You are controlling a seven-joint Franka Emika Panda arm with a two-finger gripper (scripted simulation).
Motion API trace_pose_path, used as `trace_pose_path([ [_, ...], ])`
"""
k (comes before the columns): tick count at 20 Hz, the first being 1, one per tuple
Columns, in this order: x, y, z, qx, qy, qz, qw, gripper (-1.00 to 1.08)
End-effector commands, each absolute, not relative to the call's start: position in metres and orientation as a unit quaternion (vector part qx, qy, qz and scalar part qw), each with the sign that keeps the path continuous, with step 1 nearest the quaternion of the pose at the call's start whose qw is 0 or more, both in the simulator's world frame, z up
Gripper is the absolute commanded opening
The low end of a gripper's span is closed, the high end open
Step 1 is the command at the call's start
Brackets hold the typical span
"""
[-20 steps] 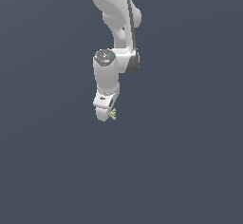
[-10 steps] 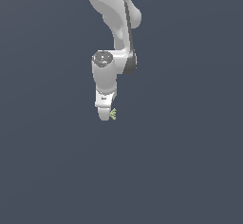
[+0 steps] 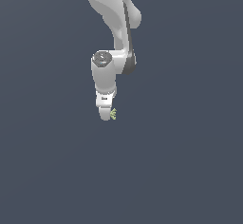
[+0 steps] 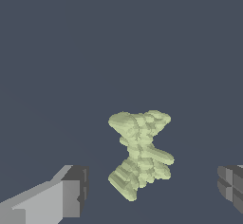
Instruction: Pick up the object and move it to a goal position.
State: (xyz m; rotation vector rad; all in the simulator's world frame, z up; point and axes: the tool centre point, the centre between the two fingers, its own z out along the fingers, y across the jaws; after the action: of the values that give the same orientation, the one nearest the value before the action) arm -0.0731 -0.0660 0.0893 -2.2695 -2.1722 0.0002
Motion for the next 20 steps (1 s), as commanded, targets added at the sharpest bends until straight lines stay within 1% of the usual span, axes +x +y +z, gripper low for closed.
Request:
trace_pose_path([
  [1, -0.073, -0.066, 0.089, -0.722, -0.692, 0.000, 0.000, 1.00],
  [5, -0.073, -0.066, 0.081, -0.722, -0.692, 0.000, 0.000, 1.00],
  [13, -0.074, -0.066, 0.046, -0.721, -0.693, 0.000, 0.000, 1.00],
  [18, -0.074, -0.066, 0.039, -0.721, -0.693, 0.000, 0.000, 1.00],
  [19, -0.074, -0.066, 0.039, -0.721, -0.693, 0.000, 0.000, -1.00],
  [20, -0.074, -0.066, 0.039, -0.721, -0.693, 0.000, 0.000, -1.00],
])
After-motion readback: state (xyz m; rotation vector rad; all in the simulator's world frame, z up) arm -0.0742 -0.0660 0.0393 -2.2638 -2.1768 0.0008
